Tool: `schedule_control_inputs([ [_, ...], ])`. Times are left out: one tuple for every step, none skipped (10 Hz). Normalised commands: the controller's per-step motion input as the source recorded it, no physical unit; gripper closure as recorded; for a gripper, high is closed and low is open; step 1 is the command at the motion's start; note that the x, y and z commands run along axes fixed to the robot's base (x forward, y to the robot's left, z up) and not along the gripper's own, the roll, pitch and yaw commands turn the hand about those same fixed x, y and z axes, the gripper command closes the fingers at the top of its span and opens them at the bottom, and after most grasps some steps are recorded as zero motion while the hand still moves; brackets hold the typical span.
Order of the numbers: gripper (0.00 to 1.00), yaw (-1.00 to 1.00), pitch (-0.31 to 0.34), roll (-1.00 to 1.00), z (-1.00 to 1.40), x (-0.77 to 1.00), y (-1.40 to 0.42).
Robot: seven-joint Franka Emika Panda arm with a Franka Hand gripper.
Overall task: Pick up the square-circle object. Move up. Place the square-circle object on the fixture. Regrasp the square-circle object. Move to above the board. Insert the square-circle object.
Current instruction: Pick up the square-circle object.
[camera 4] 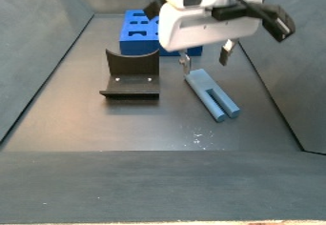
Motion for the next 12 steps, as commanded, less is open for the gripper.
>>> schedule_control_inputs([
  [0.00,0.00,-0.203,-0.74,-0.35,0.00,0.00],
  [0.00,0.02,-0.329,-0.48,-0.31,0.02,0.00],
  [0.00,0.06,-0.426,-0.56,-0.28,0.04,-0.02],
  [0.00,0.05,-0.511,-0.60,-0.31,0.03,-0.01],
  [0.00,0.05,-0.486,-0.15,-0.19,0.00,-0.02],
  [0.00,0.03,-0.031,0.01,-0.01,0.00,0.00],
  [0.00,0.00,0.000,0.16,-0.30,0.04,-0.01],
  [0.00,0.00,-0.040,0.15,-0.70,0.12,0.00],
  [0.00,0.00,0.000,0.13,-0.51,0.09,0.00],
  [0.00,0.00,0.000,0.03,-0.23,0.05,0.00],
  [0.00,0.00,0.000,0.00,-0.16,0.03,0.00],
  [0.00,0.00,0.000,-0.01,0.00,0.00,0.00],
])
